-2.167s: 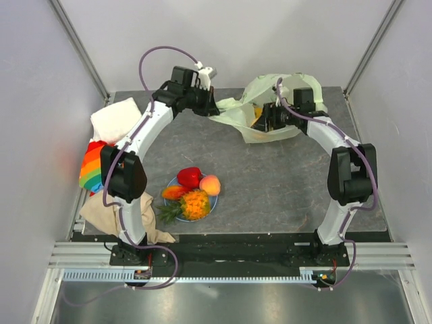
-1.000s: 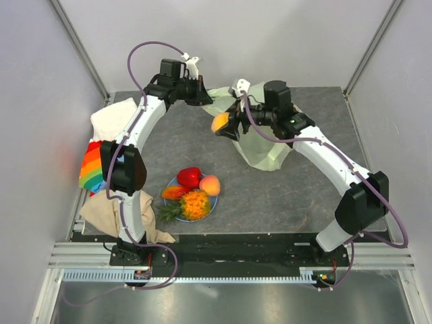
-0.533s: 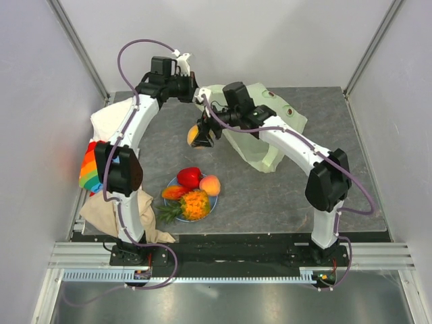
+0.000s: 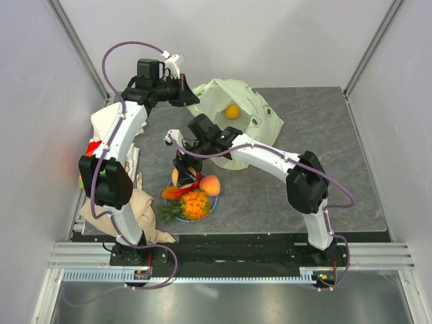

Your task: Take the fake fruits out of the plastic bag

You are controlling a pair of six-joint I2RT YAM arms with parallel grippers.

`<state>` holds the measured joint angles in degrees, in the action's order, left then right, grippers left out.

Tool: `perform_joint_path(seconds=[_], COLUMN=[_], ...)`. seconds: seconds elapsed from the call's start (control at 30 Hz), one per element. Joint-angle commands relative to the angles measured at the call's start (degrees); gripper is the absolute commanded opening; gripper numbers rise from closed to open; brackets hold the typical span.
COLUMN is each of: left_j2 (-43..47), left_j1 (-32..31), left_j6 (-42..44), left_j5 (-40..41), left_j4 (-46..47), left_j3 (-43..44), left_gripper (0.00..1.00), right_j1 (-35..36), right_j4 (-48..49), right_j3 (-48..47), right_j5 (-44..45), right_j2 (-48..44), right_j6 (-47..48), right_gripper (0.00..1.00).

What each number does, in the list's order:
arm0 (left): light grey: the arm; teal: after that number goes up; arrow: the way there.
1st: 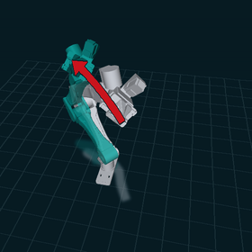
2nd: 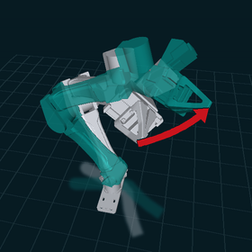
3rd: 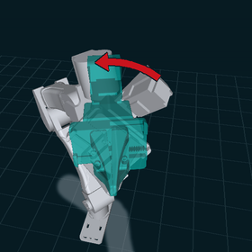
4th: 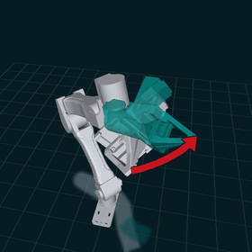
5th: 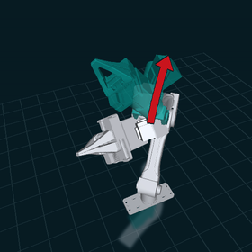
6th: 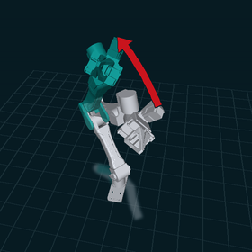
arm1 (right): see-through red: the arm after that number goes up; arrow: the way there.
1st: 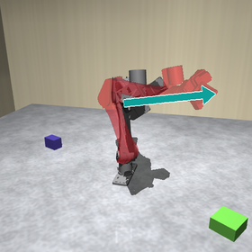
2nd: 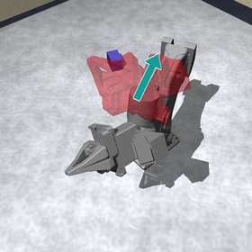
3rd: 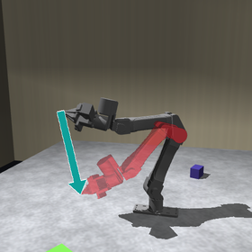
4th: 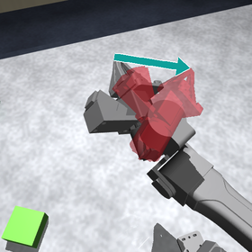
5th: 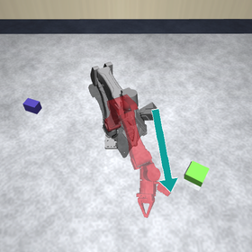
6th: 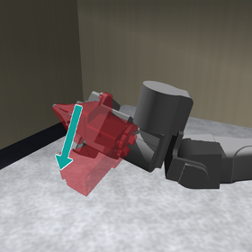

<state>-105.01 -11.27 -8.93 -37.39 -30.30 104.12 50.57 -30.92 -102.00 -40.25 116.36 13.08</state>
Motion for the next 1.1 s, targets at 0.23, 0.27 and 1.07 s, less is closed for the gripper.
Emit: perform_joint_path(seconds=[0.23,0.27,1.07], left_j2=[2.7,2.9,2.4], left_j1=[0.1,0.1,-0.1], left_j6=[2.6,2.9,3.0], left_j5=[-0.2,-0.1,-0.6], left_j4=[0.2,0.1,0.0], left_j3=[-1.8,-2.1,-0.8], left_gripper=[0.02,0.02,0.02], right_j1=[0.1,0.2,0.3], right_j4=[-0.2,-0.2,0.5], right_j3=[-2.0,-2.1,-3.5], right_j5=[-0.5,-0.6,1.4], right_j2=[5.7,5.9,3.8], right_j6=[0.3,0.3,-1.5], right_gripper=[0.56,0.57,0.98])
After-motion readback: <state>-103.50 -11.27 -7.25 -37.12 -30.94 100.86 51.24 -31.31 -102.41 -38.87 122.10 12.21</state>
